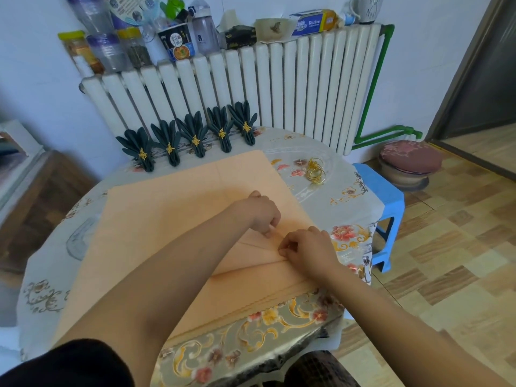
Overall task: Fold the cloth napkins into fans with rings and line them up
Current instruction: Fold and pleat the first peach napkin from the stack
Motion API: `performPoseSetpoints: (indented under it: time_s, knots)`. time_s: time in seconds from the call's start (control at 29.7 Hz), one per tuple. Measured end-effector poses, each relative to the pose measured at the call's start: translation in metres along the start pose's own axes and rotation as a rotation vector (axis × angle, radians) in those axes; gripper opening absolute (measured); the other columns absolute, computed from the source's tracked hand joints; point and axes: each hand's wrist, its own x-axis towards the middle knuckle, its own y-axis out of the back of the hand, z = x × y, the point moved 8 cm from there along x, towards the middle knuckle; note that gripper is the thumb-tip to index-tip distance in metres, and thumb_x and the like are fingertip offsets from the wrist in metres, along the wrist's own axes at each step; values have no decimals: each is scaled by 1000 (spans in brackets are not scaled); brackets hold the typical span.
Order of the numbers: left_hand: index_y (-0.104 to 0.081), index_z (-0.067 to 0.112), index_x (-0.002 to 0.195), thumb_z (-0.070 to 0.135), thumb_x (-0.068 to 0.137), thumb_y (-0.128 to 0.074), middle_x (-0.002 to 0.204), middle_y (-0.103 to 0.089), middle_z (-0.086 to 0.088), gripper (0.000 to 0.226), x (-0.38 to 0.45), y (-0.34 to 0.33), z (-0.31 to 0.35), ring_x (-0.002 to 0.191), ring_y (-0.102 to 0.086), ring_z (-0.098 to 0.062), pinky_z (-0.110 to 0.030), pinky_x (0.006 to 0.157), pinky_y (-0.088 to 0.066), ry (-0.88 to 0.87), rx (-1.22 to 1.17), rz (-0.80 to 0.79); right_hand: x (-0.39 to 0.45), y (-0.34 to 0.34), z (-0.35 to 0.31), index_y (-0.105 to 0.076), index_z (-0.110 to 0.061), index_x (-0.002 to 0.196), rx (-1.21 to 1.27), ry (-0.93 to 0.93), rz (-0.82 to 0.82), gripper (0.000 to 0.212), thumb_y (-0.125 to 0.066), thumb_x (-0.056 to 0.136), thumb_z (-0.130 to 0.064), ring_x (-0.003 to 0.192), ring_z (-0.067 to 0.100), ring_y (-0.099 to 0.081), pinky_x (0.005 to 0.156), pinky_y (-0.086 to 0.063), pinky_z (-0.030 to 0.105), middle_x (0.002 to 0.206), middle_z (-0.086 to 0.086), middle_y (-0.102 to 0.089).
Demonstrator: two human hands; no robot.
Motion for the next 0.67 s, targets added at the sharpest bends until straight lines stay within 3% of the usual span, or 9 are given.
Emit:
performPoseSetpoints:
  time_s: [0.13,0.27,0.34,0.44,0.54,0.61,0.67]
  knots:
    - [-52,20,86,32,90,-63,99,-55,-1,16,-11,4,-2,87,-48,-20,-29,72,-36,-6,-120,51,-1,1,-1,-68,-35,94,-45,4,10,14,-55,90,-34,98,16,-46,77,-24,29,98,-12,-68]
    - [-59,22,94,26,93,-49,94,-64,-1,10,-47,2,-4,84,-54,-22,-30,65,-34,61,-143,295,-4,0,0,-68,-34,94,-47,-12,26,14,-55,90,-36,99,17,-46,82,-27,31,100,-12,-67]
    - [-63,20,101,27,95,-46,98,-67,0,18,-62,-7,-1,88,-58,-23,-31,66,-35,96,-169,418,-5,2,-2,-68,-33,95,-80,-5,46,15,-53,91,-36,99,18,-46,83,-27,32,100,-11,-67]
    - [-67,19,105,24,94,-50,105,-70,2,22,-79,-25,-5,97,-61,-22,-32,80,-45,168,-368,599,-8,3,-4,-67,-31,95,-131,12,89,15,-52,91,-35,97,19,-47,79,-25,32,96,-9,-65]
    - [-70,14,101,18,90,-55,105,-71,1,19,-92,-46,-6,98,-61,-22,-34,85,-46,202,-564,736,-16,6,-13,-68,-24,78,-157,72,212,3,-70,79,-22,78,24,-53,69,-24,32,73,-6,-64]
    - [-69,10,97,18,86,-53,103,-71,-1,21,-96,-55,-5,99,-62,-23,-38,86,-48,204,-638,781,-20,3,-14,-60,-21,67,-194,73,248,23,-83,63,-17,61,23,-51,64,-24,32,58,-6,-58]
    - [-70,8,93,26,83,-47,100,-71,-1,31,-100,-57,-3,97,-63,-24,-39,86,-51,199,-647,833,-22,2,-12,-57,-20,71,-198,60,267,31,-86,59,-21,58,23,-52,63,-22,34,58,-7,-57]
